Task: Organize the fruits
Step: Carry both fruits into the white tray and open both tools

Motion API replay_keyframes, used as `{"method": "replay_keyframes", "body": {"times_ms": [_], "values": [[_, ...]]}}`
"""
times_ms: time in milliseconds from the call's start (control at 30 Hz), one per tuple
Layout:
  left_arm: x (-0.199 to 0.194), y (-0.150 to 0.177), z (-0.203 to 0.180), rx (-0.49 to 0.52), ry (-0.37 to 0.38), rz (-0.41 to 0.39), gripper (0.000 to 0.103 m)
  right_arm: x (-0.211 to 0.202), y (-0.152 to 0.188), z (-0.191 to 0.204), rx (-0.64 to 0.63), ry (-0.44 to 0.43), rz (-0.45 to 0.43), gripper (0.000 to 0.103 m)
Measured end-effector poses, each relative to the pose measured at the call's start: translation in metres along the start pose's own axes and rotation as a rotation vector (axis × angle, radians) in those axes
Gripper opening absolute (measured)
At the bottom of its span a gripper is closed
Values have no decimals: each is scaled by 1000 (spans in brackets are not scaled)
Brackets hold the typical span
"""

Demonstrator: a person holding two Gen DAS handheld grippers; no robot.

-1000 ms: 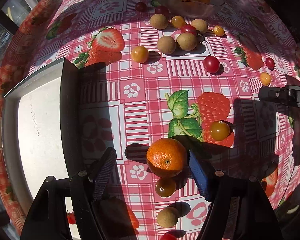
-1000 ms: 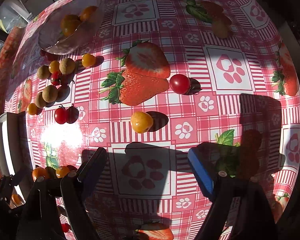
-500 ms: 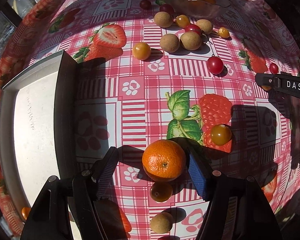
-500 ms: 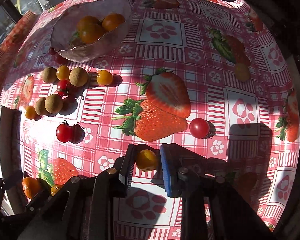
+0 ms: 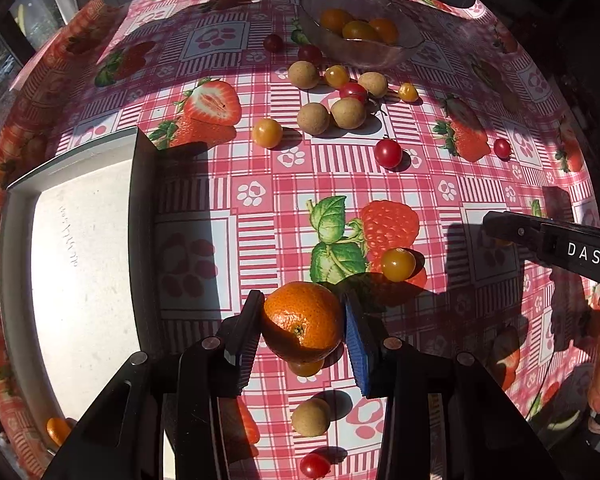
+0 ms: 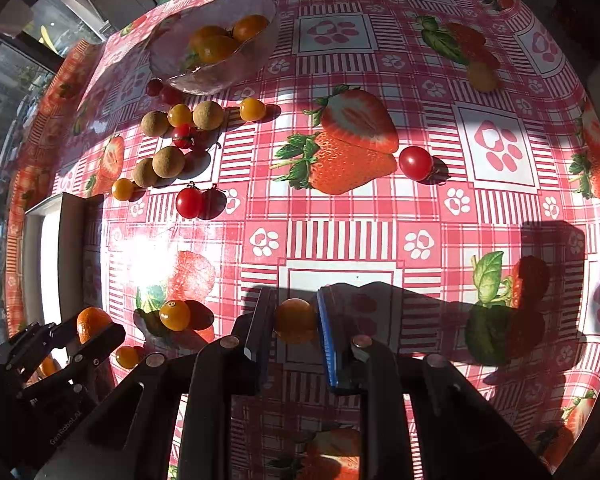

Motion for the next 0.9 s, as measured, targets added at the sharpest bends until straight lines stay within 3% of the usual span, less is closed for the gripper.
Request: {"method": "replay_keyframes", "body": {"times_ms": [467,900], "values": [[-42,19,48,-66,-29,-45,41,-18,30,31,-1,-66,9,23],[-62,37,120,-158,-95,-69,41,-16,37,122,-137,-127,29,23]]}}
Point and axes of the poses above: each gripper's, at about its wrist camera, not at the fingertips, and x roughly the way its jaws point, z to its left, y to its underside, the point moved 6 cm from there along x, roughly the way its jaws point, and after that the axes turned 10 degrees about -z, right-handed, at the moved point
